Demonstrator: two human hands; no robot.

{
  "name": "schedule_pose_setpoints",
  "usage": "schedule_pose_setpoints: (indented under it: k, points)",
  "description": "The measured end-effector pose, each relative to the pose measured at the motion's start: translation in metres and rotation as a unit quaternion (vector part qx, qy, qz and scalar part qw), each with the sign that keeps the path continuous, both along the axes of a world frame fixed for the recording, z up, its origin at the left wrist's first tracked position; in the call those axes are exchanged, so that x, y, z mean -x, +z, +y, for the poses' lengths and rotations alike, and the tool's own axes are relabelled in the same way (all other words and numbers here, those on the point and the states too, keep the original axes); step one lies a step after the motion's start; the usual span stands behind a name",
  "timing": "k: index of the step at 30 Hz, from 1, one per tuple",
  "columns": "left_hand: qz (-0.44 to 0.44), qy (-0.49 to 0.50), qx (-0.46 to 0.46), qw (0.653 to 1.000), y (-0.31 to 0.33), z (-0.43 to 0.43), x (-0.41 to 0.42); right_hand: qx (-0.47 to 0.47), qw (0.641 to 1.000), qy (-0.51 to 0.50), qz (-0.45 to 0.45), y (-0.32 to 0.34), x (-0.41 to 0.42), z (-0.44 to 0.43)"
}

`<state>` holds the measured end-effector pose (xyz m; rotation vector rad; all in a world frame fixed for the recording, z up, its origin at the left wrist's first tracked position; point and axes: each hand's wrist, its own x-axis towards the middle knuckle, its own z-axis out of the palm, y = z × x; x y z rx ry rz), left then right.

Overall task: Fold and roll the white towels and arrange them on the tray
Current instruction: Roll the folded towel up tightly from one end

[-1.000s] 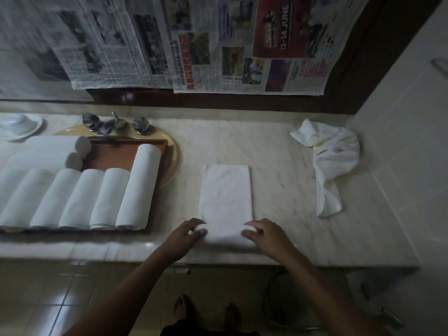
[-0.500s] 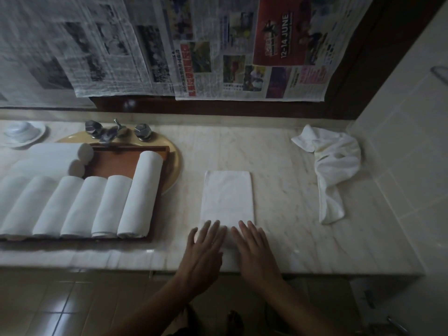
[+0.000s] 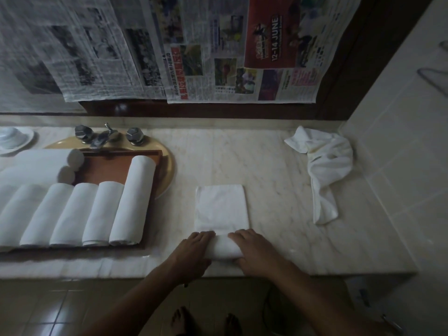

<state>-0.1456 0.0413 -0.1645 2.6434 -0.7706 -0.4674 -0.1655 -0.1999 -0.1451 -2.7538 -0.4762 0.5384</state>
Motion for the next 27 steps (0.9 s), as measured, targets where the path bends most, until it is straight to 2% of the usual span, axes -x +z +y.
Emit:
schedule_pose_setpoints:
  k: [3,9,15,20,24,25,27]
  points:
    - [0.02,-0.007,0.051,0.998,-0.002,0.013,0.025,-0.006,1.0,0.018,0.024,-0.001,0.023,-0.003]
    - [0.099,0.055,0.154,0.982,-0.007,0.021,0.024,-0.038,0.997,-0.024,0.058,-0.007,0.018,-0.012]
    - [0.161,0.123,0.133,0.97,-0.007,0.016,0.011,-0.049,0.993,-0.075,0.072,-0.004,0.007,-0.012]
    - [0.173,0.197,0.185,0.947,-0.006,0.012,0.004,-0.013,0.992,-0.123,-0.015,-0.003,0.015,-0.005]
    - [0.183,0.227,0.202,0.935,0.001,0.009,0.0,-0.053,0.972,-0.094,-0.21,-0.007,0.046,0.016]
    - [0.188,0.236,0.2,0.932,0.003,0.008,-0.001,-0.049,0.968,-0.078,-0.232,-0.012,0.053,0.022]
    - [0.178,0.257,0.178,0.933,0.004,0.005,-0.001,-0.019,0.976,-0.059,-0.206,-0.024,0.062,0.03]
